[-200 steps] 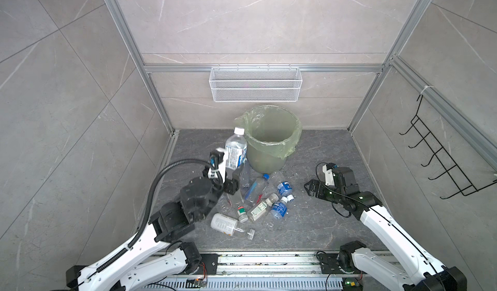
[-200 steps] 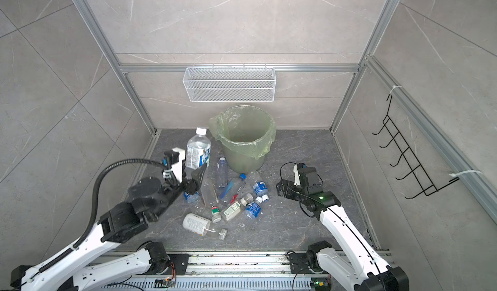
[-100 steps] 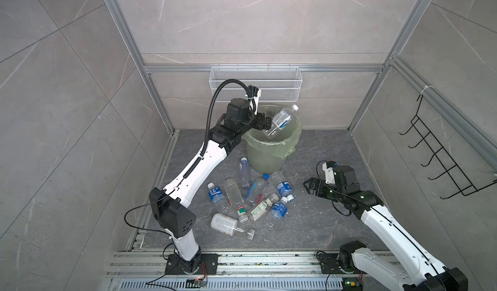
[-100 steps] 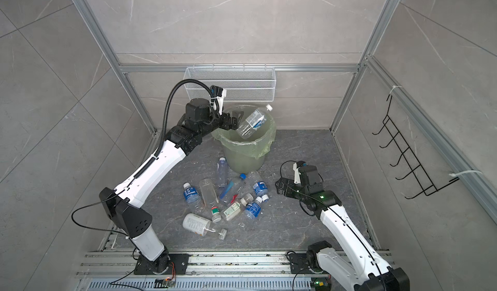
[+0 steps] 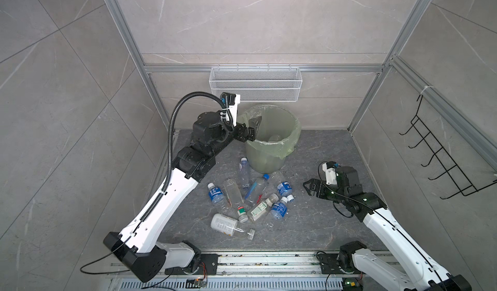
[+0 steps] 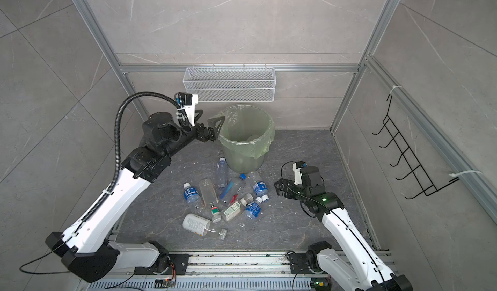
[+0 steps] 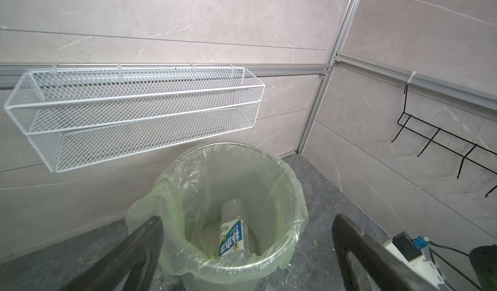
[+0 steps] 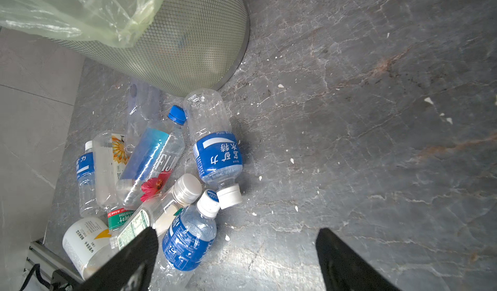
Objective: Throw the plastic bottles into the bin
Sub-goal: 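Withdraw the left gripper from the bin back toward the pile, then reach the right gripper down onto the blue-labelled bottles near the pile centre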
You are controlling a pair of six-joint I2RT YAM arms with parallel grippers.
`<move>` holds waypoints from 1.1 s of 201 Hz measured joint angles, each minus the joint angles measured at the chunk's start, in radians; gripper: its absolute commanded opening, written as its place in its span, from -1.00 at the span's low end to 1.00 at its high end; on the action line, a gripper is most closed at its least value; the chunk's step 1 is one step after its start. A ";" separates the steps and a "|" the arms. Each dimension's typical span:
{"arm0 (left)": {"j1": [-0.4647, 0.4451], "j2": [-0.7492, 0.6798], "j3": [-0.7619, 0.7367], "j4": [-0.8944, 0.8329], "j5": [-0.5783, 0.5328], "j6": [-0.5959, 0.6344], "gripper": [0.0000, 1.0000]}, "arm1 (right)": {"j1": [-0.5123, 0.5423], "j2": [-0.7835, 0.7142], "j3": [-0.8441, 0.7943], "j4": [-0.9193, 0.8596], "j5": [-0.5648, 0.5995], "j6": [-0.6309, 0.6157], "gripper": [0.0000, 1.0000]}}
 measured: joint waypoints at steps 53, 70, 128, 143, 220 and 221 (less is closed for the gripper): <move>0.000 -0.131 -0.263 -0.015 -0.052 -0.025 0.99 | 0.083 0.030 0.030 -0.016 0.015 -0.034 0.80; 0.000 -0.169 -0.342 -0.025 -0.062 -0.043 1.00 | 0.148 0.047 0.047 -0.030 0.050 -0.034 0.80; 0.000 -0.313 -0.539 -0.027 -0.057 -0.096 0.99 | 0.274 0.083 0.058 -0.045 0.134 0.030 0.81; 0.000 -0.340 -0.582 -0.027 -0.050 -0.109 0.95 | 0.307 0.086 0.058 -0.045 0.146 0.061 0.81; 0.000 -0.414 -0.840 -0.014 -0.035 -0.201 0.90 | 0.498 0.116 0.050 -0.013 0.227 0.251 0.81; 0.000 -0.416 -0.844 -0.013 -0.035 -0.203 0.90 | 0.501 0.118 0.049 -0.011 0.229 0.255 0.81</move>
